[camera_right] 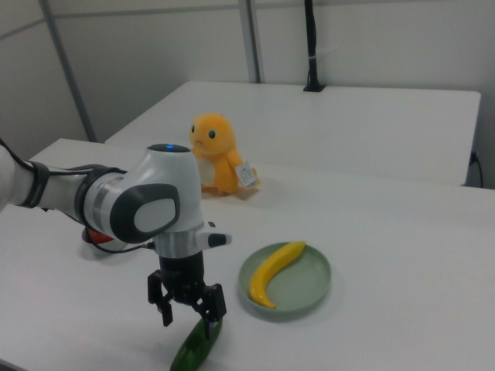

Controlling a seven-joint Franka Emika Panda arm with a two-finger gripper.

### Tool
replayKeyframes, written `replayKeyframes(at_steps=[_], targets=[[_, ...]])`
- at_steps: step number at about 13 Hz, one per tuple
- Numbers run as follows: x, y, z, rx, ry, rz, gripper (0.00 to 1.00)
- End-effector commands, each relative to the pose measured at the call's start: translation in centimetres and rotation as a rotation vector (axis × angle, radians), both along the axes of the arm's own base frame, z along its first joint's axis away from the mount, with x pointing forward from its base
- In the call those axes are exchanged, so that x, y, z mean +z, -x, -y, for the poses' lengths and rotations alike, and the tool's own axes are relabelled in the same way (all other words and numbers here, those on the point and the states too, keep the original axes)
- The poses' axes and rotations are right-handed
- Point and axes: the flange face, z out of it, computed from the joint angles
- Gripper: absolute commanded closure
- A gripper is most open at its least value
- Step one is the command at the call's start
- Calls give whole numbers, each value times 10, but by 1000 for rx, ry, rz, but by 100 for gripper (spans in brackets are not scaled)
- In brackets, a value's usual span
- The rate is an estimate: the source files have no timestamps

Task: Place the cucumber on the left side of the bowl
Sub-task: 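Move the gripper over the green cucumber and lower onto it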

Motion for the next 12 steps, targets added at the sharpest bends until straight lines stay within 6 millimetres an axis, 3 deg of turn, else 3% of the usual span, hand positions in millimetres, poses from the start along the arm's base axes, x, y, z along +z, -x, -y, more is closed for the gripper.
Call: replayKeyframes(at_steps=[1,3,6,8,11,12], targets=[[0,8,6,30,36,69,0],[-10,11,7,39,43,94,0],[-19,13,7,54,50,79,13],[-18,12,5,57,49,79,32],[-22,14,4,58,47,73,49],[-23,15,3,59,46,70,65]])
